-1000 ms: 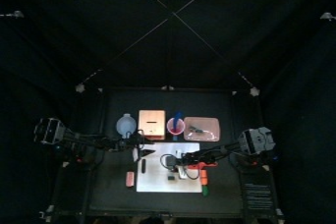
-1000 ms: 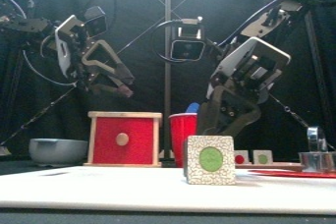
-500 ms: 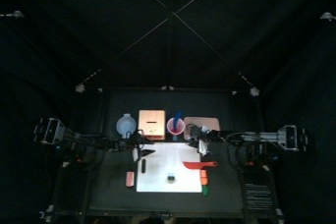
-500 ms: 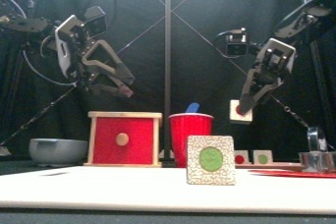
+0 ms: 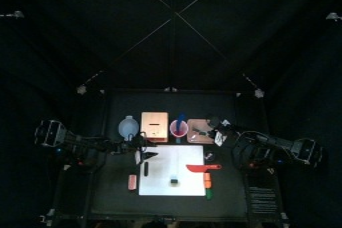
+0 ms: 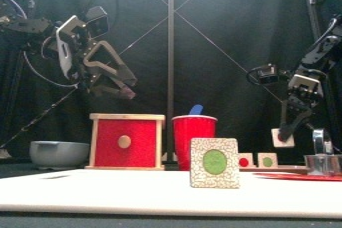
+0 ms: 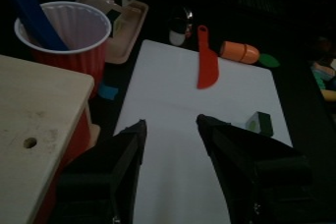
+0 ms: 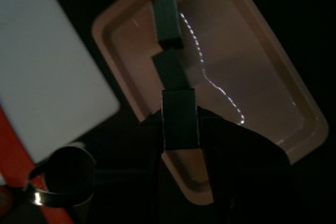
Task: Place sushi on board then cut the sushi with the knife then place the pieces on the plate
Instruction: Place the 4 sushi pieces on the plate
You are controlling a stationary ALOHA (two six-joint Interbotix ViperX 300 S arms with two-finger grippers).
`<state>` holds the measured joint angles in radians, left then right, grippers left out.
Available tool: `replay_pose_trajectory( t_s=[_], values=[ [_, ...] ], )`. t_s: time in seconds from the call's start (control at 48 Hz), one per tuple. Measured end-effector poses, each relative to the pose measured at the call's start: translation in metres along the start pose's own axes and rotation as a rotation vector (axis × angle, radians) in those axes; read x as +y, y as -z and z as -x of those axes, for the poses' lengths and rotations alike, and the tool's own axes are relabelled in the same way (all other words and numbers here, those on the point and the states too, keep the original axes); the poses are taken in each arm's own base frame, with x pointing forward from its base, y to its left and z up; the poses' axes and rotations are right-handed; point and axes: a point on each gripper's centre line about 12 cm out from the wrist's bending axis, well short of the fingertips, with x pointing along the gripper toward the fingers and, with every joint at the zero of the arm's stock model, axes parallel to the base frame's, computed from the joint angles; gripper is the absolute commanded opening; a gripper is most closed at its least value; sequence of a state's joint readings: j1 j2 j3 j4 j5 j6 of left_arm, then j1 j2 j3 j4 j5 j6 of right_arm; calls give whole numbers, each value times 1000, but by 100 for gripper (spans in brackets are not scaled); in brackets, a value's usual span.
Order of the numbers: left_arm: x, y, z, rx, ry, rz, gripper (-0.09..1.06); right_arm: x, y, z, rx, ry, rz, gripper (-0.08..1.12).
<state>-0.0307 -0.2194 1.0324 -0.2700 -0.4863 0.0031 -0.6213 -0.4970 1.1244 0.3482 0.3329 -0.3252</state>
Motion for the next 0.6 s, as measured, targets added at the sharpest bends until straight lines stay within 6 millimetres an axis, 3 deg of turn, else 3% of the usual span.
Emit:
replay_pose_trajectory(
  t_s=[0.229, 0.5, 0.604],
  values=[
    [0, 0, 0, 0, 0, 0, 83, -13, 16, -15, 79, 38, -10, 63],
    [0, 0, 0, 0, 0, 2, 83, -15, 17, -22, 83, 51, -10, 90],
    [0, 0, 0, 0, 1, 1, 83, -14, 16, -20, 78, 47, -12, 94]
  ],
)
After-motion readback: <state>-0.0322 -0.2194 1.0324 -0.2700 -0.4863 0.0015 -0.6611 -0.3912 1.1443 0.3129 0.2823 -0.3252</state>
